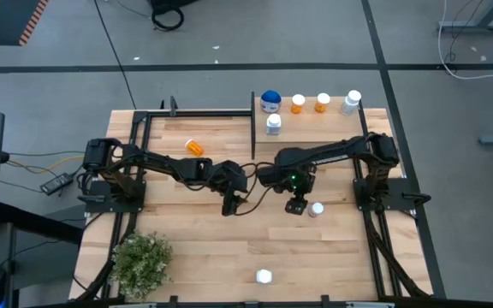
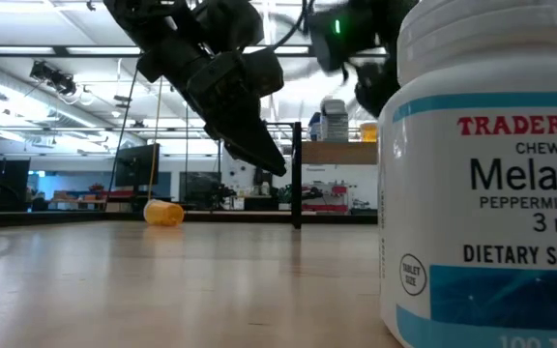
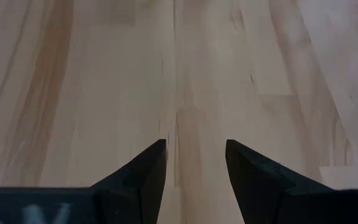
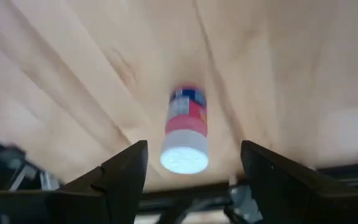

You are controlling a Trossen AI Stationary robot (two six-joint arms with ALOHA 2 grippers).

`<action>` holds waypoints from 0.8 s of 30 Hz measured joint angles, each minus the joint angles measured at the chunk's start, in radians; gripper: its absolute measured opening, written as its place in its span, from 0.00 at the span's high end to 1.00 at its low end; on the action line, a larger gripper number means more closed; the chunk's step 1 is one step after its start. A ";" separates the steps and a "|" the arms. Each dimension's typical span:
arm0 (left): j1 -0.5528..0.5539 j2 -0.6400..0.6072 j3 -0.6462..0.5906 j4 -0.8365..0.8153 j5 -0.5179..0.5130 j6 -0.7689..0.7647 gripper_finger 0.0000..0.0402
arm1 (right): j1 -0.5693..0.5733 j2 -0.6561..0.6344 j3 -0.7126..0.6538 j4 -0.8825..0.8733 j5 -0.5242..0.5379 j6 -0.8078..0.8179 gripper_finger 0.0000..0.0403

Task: Pick and place medicine bottles onto shelf by color
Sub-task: Put the pink pill bottle on the shelf

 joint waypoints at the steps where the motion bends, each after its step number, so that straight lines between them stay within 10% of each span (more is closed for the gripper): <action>1: 0.000 0.000 0.000 -0.007 0.000 0.000 0.57 | 0.011 -0.011 0.019 0.002 0.025 0.017 0.34; 11: -0.010 0.000 -0.001 -0.049 0.001 0.014 0.57 | 0.164 -0.233 -0.073 0.122 0.248 0.296 0.34; 24: -0.006 0.000 -0.001 -0.042 0.000 0.015 0.57 | 0.295 -0.442 -0.420 0.404 0.264 0.570 0.33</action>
